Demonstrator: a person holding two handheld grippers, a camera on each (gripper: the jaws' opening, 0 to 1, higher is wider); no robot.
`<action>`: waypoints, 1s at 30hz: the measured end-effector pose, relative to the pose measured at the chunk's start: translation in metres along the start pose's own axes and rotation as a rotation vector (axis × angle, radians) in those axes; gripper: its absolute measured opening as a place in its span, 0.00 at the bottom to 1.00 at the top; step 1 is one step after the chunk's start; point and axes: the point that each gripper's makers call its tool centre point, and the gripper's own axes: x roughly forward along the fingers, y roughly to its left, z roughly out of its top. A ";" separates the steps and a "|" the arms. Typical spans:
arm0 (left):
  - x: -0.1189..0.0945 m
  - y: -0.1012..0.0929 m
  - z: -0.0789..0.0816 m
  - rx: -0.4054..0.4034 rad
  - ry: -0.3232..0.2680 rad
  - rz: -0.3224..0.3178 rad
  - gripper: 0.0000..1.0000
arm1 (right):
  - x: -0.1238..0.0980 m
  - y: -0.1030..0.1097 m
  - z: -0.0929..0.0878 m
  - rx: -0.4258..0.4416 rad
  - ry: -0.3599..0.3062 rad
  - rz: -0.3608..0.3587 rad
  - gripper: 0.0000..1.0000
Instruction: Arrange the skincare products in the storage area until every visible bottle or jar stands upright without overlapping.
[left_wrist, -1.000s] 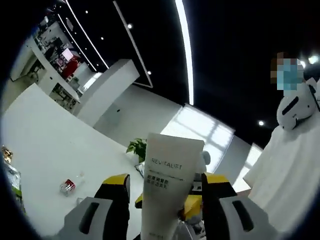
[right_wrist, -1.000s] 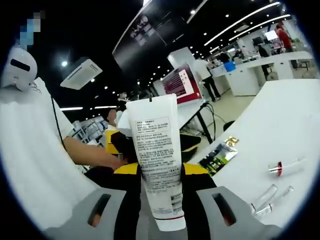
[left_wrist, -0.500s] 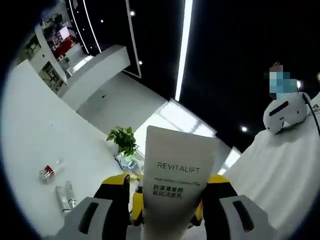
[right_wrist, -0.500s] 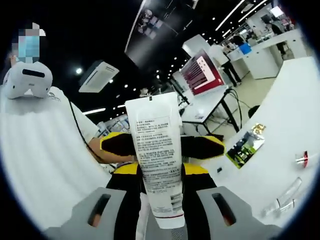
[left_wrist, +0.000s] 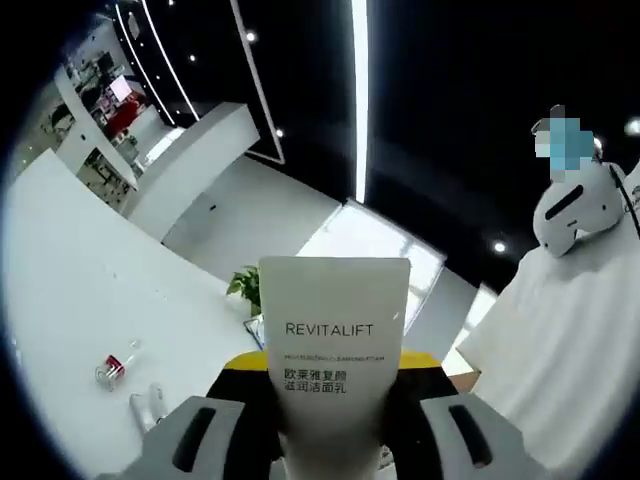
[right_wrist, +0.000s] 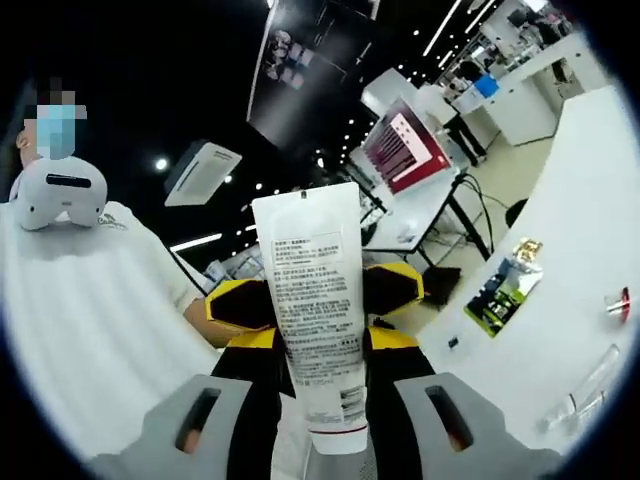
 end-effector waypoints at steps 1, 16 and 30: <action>0.001 0.002 0.000 -0.003 0.010 0.008 0.42 | -0.001 -0.001 0.000 0.001 -0.004 -0.004 0.29; 0.004 0.026 0.008 0.030 0.010 0.174 0.41 | -0.004 -0.022 0.010 -0.123 -0.058 -0.145 0.30; -0.003 0.065 0.016 0.094 0.003 0.450 0.41 | -0.001 -0.054 0.016 -0.299 -0.025 -0.452 0.25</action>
